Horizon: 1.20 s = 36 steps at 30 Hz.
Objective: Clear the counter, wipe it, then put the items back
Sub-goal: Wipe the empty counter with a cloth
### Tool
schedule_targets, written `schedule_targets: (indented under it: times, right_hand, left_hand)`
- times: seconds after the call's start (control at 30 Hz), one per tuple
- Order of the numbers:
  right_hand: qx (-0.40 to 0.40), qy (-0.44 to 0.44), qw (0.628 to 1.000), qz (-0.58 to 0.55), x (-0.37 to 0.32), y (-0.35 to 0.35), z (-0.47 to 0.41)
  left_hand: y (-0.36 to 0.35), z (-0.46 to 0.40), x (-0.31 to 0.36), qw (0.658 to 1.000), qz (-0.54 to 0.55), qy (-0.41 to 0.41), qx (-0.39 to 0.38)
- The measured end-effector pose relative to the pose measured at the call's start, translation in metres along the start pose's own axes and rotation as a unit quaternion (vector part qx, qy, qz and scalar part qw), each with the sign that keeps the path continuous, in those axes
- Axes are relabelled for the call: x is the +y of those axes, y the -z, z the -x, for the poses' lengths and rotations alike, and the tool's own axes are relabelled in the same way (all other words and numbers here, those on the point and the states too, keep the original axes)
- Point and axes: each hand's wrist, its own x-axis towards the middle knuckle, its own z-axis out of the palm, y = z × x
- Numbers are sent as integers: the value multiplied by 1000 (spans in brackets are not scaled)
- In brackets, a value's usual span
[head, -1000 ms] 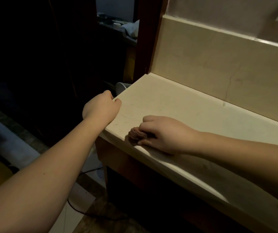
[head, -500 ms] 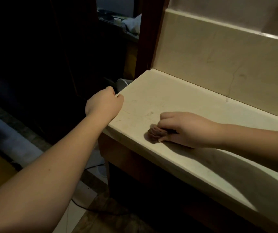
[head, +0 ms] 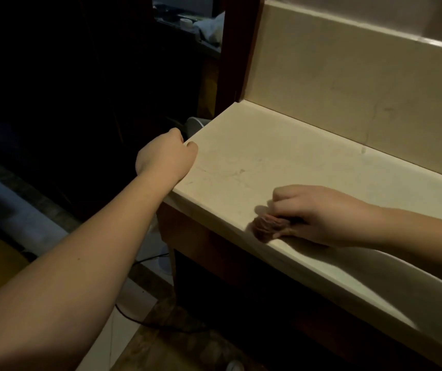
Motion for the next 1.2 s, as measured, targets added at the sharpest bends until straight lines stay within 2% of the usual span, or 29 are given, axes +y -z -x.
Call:
schedule_targets:
  times: [0.23,0.47,0.73,0.87,1.03,1.1,1.2]
  right_hand:
    - [34,-14,999,16,-11,-12,-61]
    - [13,-6,999,31,-9,-3,24]
    - [52,-33,998,33,-9,-14,-40]
    - [37,-23,999,19,-14,-10,4]
    - [14,-24,999,47,-14,-5,29]
    - [19,-47,998,29,2,-2,6]
    - [40,-176,983,43,45,12,-33]
  left_hand:
    - [-1,-2,0,1000,0,1,-1]
    - [-1,1,0,1000,6,0,3]
    - [-2,0,1,1000,-1,1,10]
    - [-1,1,1,1000,-2,0,5]
    - [2,8,6,999,7,-19,44]
    - [4,11,8,998,7,-36,58]
    - [7,11,12,997,-3,-55,51]
